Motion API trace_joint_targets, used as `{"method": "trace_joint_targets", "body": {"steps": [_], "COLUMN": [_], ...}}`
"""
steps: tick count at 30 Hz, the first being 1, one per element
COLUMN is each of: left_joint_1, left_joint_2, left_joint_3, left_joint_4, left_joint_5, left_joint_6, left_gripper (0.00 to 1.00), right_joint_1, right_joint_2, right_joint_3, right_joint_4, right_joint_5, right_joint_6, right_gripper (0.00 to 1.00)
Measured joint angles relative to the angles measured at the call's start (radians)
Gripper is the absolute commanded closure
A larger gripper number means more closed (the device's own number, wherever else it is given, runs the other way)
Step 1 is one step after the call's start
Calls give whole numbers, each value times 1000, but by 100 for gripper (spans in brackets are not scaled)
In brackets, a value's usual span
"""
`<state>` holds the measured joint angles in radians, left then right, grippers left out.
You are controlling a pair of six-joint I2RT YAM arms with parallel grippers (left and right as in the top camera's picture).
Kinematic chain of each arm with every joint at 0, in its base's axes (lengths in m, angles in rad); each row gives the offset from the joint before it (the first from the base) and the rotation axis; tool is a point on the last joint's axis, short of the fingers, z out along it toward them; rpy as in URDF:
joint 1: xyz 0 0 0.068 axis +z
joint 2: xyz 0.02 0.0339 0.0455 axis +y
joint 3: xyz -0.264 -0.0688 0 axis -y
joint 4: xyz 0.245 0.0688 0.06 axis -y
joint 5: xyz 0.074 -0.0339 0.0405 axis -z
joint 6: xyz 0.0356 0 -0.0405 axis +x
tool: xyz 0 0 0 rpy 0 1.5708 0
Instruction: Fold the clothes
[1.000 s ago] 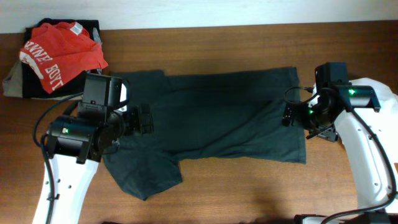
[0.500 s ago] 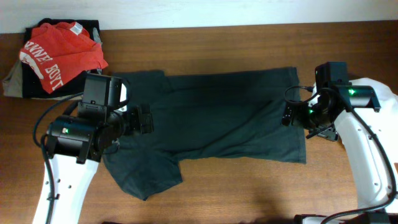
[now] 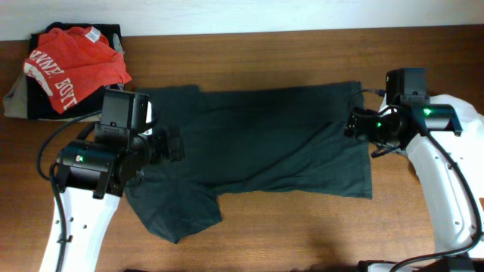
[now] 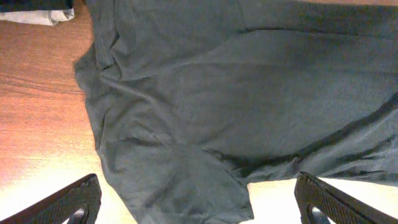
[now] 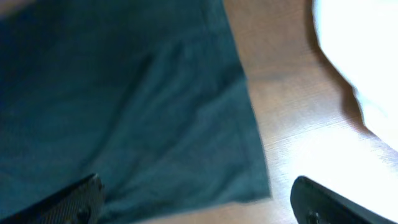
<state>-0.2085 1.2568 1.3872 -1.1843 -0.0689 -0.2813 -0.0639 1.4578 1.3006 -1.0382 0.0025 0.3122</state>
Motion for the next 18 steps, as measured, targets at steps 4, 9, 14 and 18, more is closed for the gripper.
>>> {"method": "trace_joint_targets", "body": {"steps": [4,9,14,18], "left_joint_1": [0,0,0,0], "left_joint_2": [0,6,21,21], "left_joint_3": [-1,-133,-436,-522], "left_joint_4": [70,-99,-106,-103], "left_joint_5": [55,136,96,80], "left_joint_6": [-64,-104,-296,-373], "left_gripper": [1,2,9,8], "right_joint_1": [0,0,0,0], "right_joint_2": [0,14,152,236], "right_joint_3": [0,-23,-47,-48], "right_joint_4": [21,26,60,70], "right_joint_5": [-232,-293,-293,-291], "right_joint_6": [11,21,21,21], "right_gripper": [1,1,1,1]}}
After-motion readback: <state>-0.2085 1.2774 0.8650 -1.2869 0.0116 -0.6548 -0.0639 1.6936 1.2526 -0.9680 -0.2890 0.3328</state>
